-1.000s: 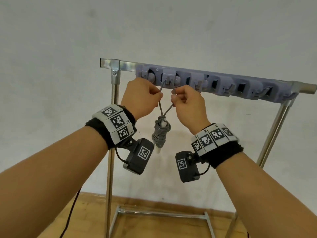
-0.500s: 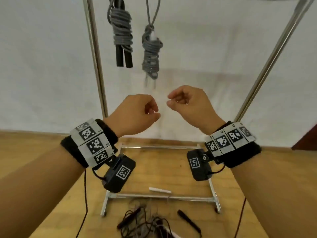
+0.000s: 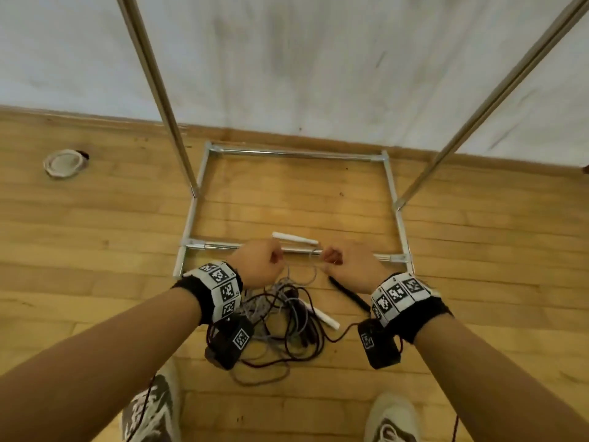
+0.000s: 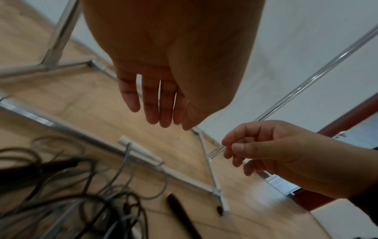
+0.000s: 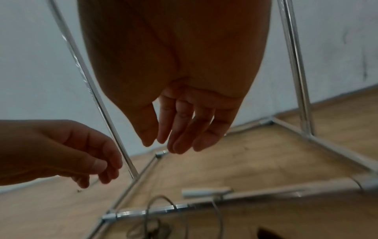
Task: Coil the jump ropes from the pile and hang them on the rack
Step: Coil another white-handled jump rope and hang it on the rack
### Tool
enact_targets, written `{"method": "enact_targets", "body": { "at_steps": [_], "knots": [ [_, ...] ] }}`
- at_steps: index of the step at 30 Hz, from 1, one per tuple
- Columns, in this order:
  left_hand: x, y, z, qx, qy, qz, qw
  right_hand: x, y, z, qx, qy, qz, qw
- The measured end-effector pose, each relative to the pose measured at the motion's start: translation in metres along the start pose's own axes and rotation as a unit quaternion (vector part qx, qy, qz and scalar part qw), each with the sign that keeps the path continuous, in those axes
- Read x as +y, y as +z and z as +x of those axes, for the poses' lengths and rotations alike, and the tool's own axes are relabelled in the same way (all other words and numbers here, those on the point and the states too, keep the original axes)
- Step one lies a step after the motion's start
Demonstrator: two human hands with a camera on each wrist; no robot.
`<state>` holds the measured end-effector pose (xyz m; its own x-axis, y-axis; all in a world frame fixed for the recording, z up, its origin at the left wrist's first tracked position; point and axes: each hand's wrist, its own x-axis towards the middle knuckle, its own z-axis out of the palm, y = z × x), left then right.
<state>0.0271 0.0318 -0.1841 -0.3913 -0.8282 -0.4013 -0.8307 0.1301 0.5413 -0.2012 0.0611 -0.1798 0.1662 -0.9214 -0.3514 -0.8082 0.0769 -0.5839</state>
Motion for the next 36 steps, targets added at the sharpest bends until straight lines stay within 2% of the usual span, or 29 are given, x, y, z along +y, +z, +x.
{"method": "enact_targets", "body": {
  "at_steps": [4,7,9,12,14,16,18,20,24,26,29,31,33,36],
  "knots": [
    [-0.029,0.039,0.048,-0.019,-0.029,-0.012,0.999,0.047,0.046,0.04,-0.001,0.047,0.009,0.999],
    [-0.037,0.048,0.09,-0.025,-0.02,-0.004,0.999,0.073,0.066,0.081,0.032,0.122,0.011,0.992],
    [-0.039,0.057,0.112,-0.035,-0.018,0.002,0.999,0.086,0.08,0.105,0.025,0.169,0.005,0.985],
    [-0.039,0.071,0.132,-0.047,0.011,0.036,0.998,0.099,0.103,0.127,-0.012,0.168,0.003,0.986],
    [-0.037,0.078,0.139,-0.056,0.03,0.081,0.995,0.104,0.112,0.134,0.002,0.15,0.008,0.989],
    [-0.036,0.083,0.144,-0.092,0.032,0.11,0.989,0.106,0.112,0.138,0.034,0.159,0.06,0.985],
    [-0.037,0.089,0.144,-0.122,0.018,0.075,0.99,0.103,0.105,0.139,0.062,0.178,0.187,0.964],
    [-0.036,0.093,0.139,-0.129,0.02,0.0,0.991,0.094,0.093,0.136,0.077,0.165,0.276,0.944],
    [-0.03,0.083,0.125,-0.108,0.063,-0.078,0.989,0.068,0.066,0.125,0.091,0.123,0.315,0.937],
    [-0.023,0.069,0.115,-0.088,0.078,-0.088,0.989,0.058,0.054,0.119,0.095,0.116,0.29,0.945],
    [-0.013,0.041,0.096,-0.056,0.106,-0.074,0.99,0.048,0.039,0.106,0.153,0.099,0.177,0.967],
    [-0.006,0.02,0.083,-0.032,0.117,-0.064,0.991,0.039,0.03,0.094,0.169,0.044,0.139,0.975],
    [0.003,0.0,0.068,-0.008,0.122,-0.066,0.99,0.026,0.021,0.081,0.125,-0.026,0.178,0.976],
    [0.018,-0.029,0.044,0.02,0.131,-0.075,0.988,0.006,0.008,0.06,0.055,-0.055,0.239,0.968]
  ]
}}
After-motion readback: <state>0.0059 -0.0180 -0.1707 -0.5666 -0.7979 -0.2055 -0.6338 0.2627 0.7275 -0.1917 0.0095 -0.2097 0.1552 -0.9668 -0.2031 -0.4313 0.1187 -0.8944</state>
